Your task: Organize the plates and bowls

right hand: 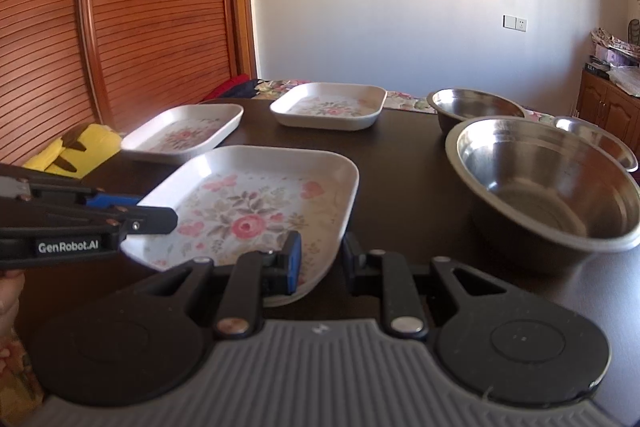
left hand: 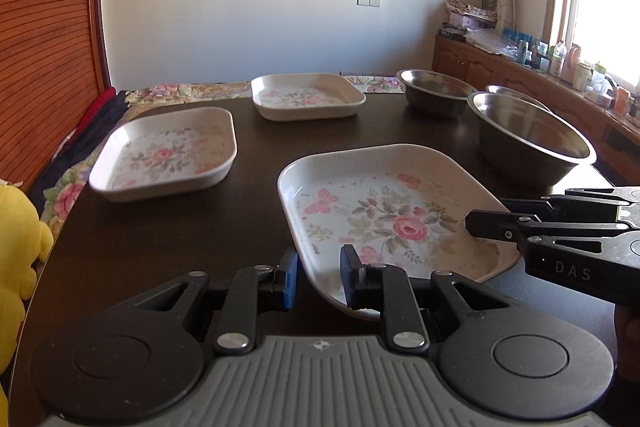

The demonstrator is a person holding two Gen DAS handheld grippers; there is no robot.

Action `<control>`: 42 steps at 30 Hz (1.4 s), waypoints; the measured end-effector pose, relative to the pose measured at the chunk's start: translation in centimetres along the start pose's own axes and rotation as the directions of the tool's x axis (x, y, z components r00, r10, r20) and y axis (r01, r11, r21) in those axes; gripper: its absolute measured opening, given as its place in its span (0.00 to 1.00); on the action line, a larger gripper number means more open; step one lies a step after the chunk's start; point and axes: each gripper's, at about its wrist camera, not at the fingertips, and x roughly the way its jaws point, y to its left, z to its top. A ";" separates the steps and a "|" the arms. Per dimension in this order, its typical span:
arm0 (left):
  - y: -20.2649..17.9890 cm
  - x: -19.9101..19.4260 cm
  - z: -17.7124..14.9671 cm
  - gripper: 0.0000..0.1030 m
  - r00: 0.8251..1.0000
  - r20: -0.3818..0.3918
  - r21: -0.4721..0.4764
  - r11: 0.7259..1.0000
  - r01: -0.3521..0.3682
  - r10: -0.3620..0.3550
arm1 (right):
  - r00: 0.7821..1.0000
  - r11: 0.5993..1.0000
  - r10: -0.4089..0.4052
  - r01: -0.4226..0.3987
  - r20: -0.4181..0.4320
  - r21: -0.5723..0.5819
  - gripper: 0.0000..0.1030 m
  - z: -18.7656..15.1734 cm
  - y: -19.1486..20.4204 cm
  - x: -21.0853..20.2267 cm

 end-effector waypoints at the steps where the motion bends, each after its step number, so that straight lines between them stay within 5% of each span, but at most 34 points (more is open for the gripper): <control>1: -0.1 -0.1 -0.1 0.23 1.000 -0.001 0.000 1.000 -0.003 0.003 | 1.000 1.000 0.001 -0.001 0.000 0.000 0.23 -0.2 0.1 -0.2; 23: 0.4 -0.5 -1.7 0.23 1.000 -0.015 -0.008 1.000 -0.018 0.018 | 0.999 0.999 0.043 -0.042 -0.029 0.016 0.23 -2.1 1.0 -1.1; 31: 1.6 -1.0 -1.6 0.49 0.999 0.004 -0.032 0.998 -0.048 0.048 | 1.000 0.999 0.027 -0.026 -0.002 0.046 0.26 -2.0 0.4 -1.5; 42: 6.1 -2.0 1.4 0.77 0.989 0.086 -0.047 0.992 -0.115 0.119 | 0.997 0.999 0.043 -0.045 0.062 0.024 0.42 2.0 -1.0 -1.7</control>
